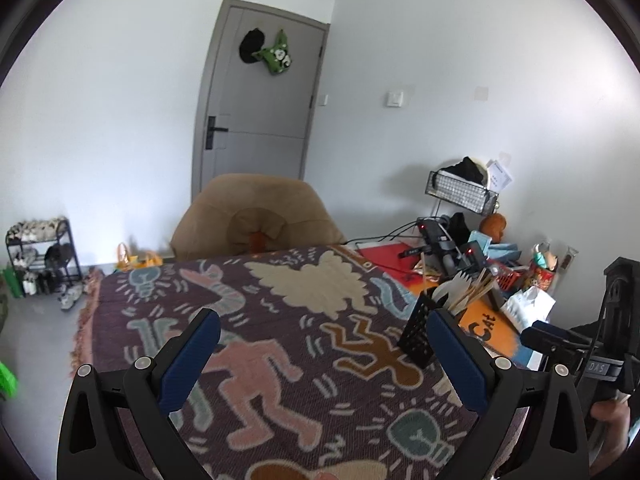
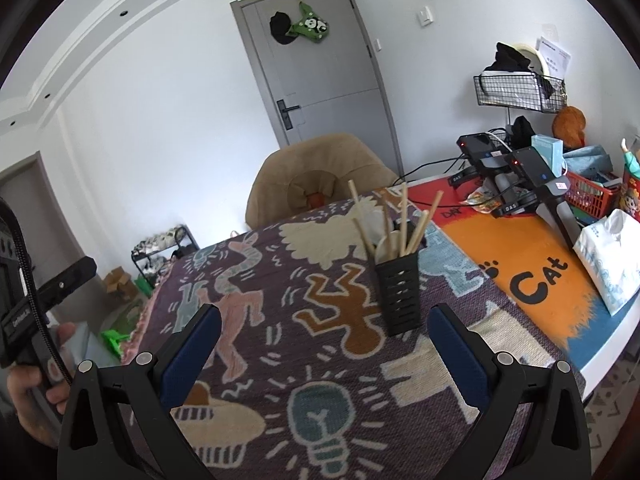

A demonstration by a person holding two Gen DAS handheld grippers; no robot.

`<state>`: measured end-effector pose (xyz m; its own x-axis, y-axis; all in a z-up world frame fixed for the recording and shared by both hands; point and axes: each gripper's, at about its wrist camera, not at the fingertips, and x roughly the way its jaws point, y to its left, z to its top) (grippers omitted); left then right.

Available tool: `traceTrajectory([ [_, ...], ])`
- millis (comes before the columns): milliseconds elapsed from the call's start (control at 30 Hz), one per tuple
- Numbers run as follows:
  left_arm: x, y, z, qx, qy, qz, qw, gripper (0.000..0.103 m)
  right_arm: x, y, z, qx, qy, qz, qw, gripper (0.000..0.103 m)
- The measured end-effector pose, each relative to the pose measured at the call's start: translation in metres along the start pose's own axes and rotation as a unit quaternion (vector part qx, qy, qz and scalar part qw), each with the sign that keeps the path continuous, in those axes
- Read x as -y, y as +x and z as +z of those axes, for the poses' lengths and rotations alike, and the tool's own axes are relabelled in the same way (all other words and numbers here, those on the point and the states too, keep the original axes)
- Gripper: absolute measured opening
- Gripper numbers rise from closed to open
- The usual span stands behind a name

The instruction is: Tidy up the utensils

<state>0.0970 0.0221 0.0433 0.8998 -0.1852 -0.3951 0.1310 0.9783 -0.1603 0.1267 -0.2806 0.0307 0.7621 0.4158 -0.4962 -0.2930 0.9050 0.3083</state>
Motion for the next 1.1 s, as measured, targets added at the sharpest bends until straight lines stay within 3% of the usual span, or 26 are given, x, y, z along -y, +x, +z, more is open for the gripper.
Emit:
traceTrajectory([
  [267,0.004,-0.025,-0.019,-0.024,0.005,0.036,0.9991,0.102,-0.014,-0.009,-0.006,0.004,0.003,0.007,1.0,0.103],
  [367,0.004,-0.034,-0.025,-0.028,-0.003,0.03,0.9992,0.102,-0.018,-0.012,-0.008,0.007,0.001,0.004,1.0,0.103],
  [1100,0.002,-0.065,-0.036,-0.006,-0.003,0.061,0.9981,0.103,-0.031,-0.018,-0.013,0.012,-0.019,-0.003,1.0,0.103],
])
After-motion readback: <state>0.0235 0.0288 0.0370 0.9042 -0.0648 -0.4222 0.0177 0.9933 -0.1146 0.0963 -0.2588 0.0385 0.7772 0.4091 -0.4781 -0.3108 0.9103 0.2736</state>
